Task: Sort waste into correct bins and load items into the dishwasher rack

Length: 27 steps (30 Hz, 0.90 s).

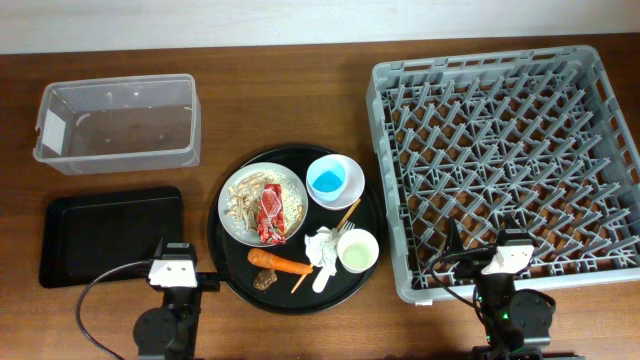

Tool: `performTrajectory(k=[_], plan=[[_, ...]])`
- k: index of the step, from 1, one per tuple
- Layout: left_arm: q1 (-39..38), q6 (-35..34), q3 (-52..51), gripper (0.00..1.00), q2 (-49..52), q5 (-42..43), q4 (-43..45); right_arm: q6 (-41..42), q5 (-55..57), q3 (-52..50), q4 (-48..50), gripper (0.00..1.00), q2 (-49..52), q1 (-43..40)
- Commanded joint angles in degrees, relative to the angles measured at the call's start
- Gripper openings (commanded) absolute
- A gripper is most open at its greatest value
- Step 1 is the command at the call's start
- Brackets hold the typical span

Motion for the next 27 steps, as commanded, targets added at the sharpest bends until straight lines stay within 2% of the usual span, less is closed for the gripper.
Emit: performTrajectory(k=[1, 23, 27], plan=[[0.15, 1.07, -0.28, 0.99, -0.35, 1.03, -0.11, 0.04, 0.52, -0.28, -0.33, 0.99, -0.48, 0.42], [0.15, 0.81, -0.04, 0.99, -0.35, 1.05, -0.26, 0.76, -0.17, -0.26, 0.2, 0.99, -0.37, 0.31], [0.15, 0.79, 2.45, 0.99, -0.22, 1.07, -3.91, 0.72, -0.15, 2.05, -2.8, 0.99, -0.13, 0.31]])
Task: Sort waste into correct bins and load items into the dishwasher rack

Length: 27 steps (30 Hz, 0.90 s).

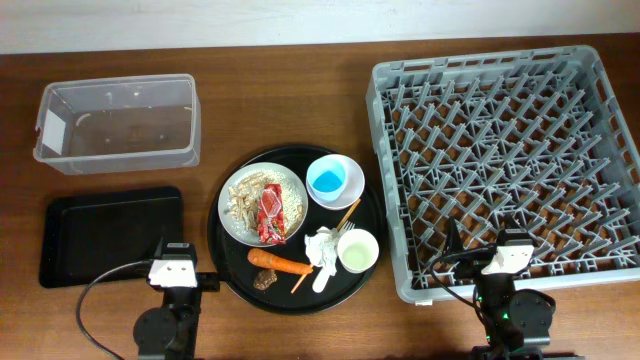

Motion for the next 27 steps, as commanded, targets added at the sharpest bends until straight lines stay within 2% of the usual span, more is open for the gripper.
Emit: performTrajectory(k=[1, 6, 11, 17, 22, 24, 27], plan=[[0.15, 0.81, 3.37, 0.99, 0.09, 1.07, -4.74, 0.63, -0.22, 3.02, -3.52, 0.99, 0.24, 0.31], [0.15, -0.72, 11.15, 0.99, 5.22, 1.07, -12.13, 0.59, -0.59, 9.51, -9.25, 0.99, 5.31, 0.31], [0.15, -0.7, 19.98, 0.99, 14.19, 1.11, -18.38, 0.59, -0.59, 19.19, -14.78, 0.99, 15.28, 0.31], [0.15, -0.66, 36.02, 0.99, 30.62, 2.8, -27.32, 0.59, -0.57, 36.48, -28.37, 0.99, 31.3, 0.31], [0.15, -0.68, 50.12, 0.99, 45.62, 5.64, -40.02, 0.59, -0.61, 50.62, -42.03, 0.99, 44.11, 0.31], [0.15, -0.68, 55.1, 0.99, 50.77, 8.79, -44.7, 0.57, -0.59, 54.82, -46.82, 0.99, 47.8, 0.31], [0.15, -0.66, 62.07, 0.99, 58.27, 18.86, -49.68, 0.5, -0.55, 60.52, -52.59, 0.99, 52.83, 0.31]])
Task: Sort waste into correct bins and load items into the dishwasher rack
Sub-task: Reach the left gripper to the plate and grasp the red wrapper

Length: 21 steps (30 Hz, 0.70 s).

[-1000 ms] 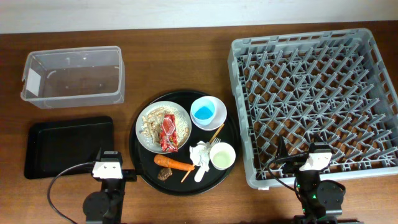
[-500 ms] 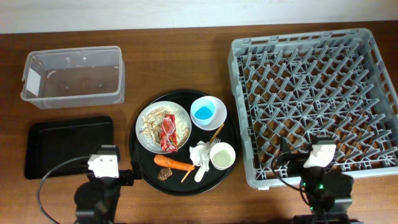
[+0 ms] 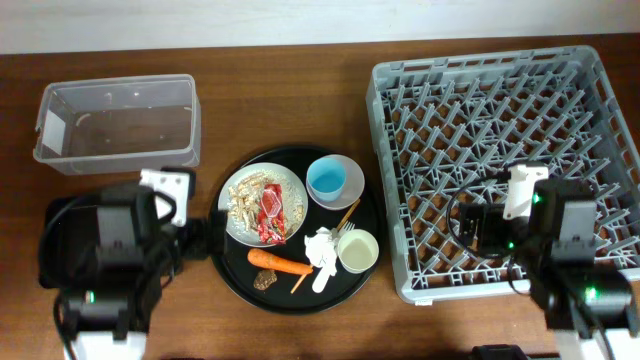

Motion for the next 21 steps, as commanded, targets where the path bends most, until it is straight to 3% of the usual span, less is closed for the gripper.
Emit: performTrajectory(k=[1, 8, 11, 21], plan=[[0.13, -0.37, 7.72, 0.99, 7.52, 12.52, -3.65, 0.0, -0.24, 5.9, -3.28, 0.99, 4.09, 0.31], [0.13, -1.33, 7.96, 0.99, 14.23, 13.64, -2.25, 0.37, 7.48, 6.4, -4.46, 0.99, 5.97, 0.2], [0.11, -5.99, 7.96, 0.99, 19.1, 13.66, -1.99, 0.39, 7.5, 6.4, -4.46, 0.99, 6.62, 0.22], [-1.95, -9.79, 7.65, 0.96, 38.32, 17.53, -3.89, 0.39, 7.5, 6.4, -4.44, 0.99, 8.46, 0.22]])
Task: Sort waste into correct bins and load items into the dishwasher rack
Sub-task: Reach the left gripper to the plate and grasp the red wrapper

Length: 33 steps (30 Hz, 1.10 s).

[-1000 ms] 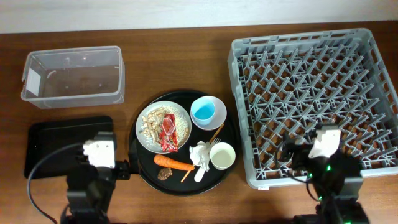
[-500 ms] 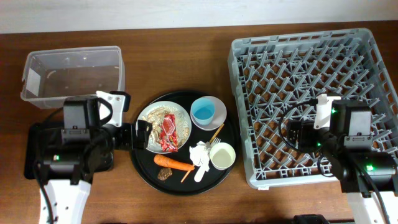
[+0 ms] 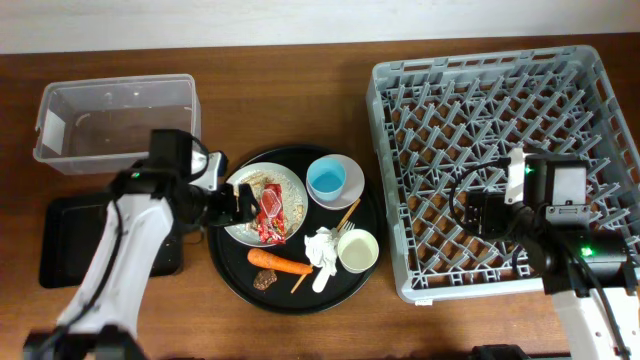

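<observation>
A round black tray [image 3: 225, 262] holds a white plate [image 3: 292, 192] of food scraps with a red wrapper [image 3: 270, 213] on it. Also on the tray are a blue bowl [image 3: 333, 180], a white cup [image 3: 358, 250], a carrot [image 3: 280, 263], a crumpled napkin with white cutlery [image 3: 321, 250] and a wooden stick [image 3: 348, 212]. My left gripper [image 3: 244, 204] sits at the plate's left edge, just left of the wrapper, and looks open with nothing in it. My right gripper [image 3: 468, 213] hovers over the grey dishwasher rack [image 3: 480, 90]; its jaws are too dark to read.
A clear plastic bin [image 3: 118, 122] stands at the back left. A black rectangular tray [image 3: 65, 240] lies at the front left, partly under my left arm. A small brown scrap [image 3: 265, 280] lies near the round tray's front rim.
My left gripper has moved right from beside the black rectangular tray to the plate's left edge. The right arm has shifted slightly over the rack. Nothing on the tray has moved.
Both arms stood folded at the table's front edge for the two oldest moments. Then both were raised, the left over the black rectangular tray, the right over the rack. Now the left gripper is at the plate beside the red wrapper.
</observation>
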Tool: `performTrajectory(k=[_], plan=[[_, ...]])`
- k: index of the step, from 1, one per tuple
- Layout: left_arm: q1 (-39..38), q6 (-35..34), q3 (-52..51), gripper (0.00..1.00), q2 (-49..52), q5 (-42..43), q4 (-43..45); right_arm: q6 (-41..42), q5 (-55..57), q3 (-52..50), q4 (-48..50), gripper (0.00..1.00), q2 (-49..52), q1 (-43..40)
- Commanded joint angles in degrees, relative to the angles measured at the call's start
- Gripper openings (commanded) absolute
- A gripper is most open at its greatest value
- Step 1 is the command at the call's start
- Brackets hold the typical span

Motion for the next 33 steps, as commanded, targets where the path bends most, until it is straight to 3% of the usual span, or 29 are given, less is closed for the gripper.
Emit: performTrajectory(k=[1, 6, 14, 22, 26, 30, 33], plan=[[-1.95, -1.62, 0.52, 0.94, 5.75, 3.8, 0.04, 0.46, 0.92, 1.29, 0.0, 0.99, 0.07, 0.2], [-4.96, -1.62, 0.52, 0.89, 12.22, 2.69, 2.16, 0.46, 0.9, 1.29, -0.02, 0.99, 0.07, 0.22], [-6.82, -1.64, 0.52, 0.54, 15.32, 2.03, 6.67, 0.46, 0.9, 1.29, -0.02, 0.98, 0.07, 0.22], [-6.97, -1.64, 0.5, 0.48, 15.87, 0.0, 8.26, 0.46, 0.9, 1.29, -0.02, 0.99, 0.07, 0.22], [-7.56, -1.64, 0.5, 0.36, 17.27, -1.14, 8.44, 0.46, 0.87, 1.29, -0.02, 0.99, 0.07, 0.22], [-8.33, -1.64, 0.52, 0.13, 18.03, -1.11, 8.7, 0.46, 0.9, 1.29, -0.02, 0.99, 0.07, 0.22], [-8.39, -1.62, 0.9, 0.01, 17.97, -0.94, 8.61, 0.44, 0.9, 1.29, -0.02, 0.99, 0.07, 0.22]])
